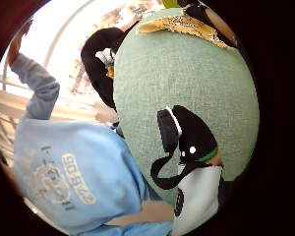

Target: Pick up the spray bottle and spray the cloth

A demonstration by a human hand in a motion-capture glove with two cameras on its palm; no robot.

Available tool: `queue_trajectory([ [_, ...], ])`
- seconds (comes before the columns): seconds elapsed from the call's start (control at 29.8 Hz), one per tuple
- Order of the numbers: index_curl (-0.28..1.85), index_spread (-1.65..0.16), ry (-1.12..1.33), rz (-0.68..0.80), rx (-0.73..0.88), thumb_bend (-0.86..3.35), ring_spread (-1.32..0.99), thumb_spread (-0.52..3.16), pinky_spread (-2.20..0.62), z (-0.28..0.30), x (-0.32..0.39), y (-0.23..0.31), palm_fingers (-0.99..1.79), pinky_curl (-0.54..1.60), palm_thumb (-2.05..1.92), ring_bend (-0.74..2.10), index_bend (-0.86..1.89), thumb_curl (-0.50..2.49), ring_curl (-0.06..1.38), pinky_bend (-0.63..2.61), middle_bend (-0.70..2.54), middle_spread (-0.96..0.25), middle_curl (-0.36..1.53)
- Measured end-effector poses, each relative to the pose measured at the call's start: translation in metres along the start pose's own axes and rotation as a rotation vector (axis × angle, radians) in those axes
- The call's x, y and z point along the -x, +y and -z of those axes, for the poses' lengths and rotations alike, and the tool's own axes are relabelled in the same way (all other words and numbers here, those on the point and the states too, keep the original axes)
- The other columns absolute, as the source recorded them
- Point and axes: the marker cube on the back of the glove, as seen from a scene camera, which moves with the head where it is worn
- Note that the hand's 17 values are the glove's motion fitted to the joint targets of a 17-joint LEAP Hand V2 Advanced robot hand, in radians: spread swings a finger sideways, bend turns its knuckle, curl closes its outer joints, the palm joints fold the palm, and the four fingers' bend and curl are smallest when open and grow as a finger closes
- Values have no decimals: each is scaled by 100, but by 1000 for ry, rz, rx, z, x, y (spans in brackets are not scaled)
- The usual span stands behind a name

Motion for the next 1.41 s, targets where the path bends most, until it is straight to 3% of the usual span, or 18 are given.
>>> queue_trajectory([
  [0.47, 18, -36, -8, -16, 42, 30, -1, 97, 19, -8, -1, -5, 54, 21, 57, 31, 15, 18, 18, 34, 39, -7, 23],
  [1.07, 23, -39, -10, -44, 74, 19, -1, 115, 21, -8, -9, 0, 54, 27, 61, 29, 15, 24, 23, 31, 34, -8, 30],
  [1.41, 25, -39, 31, -73, 65, 13, -1, 117, 21, -10, -9, 38, 54, 30, 64, 28, 14, 26, 25, 29, 32, -8, 33],
])
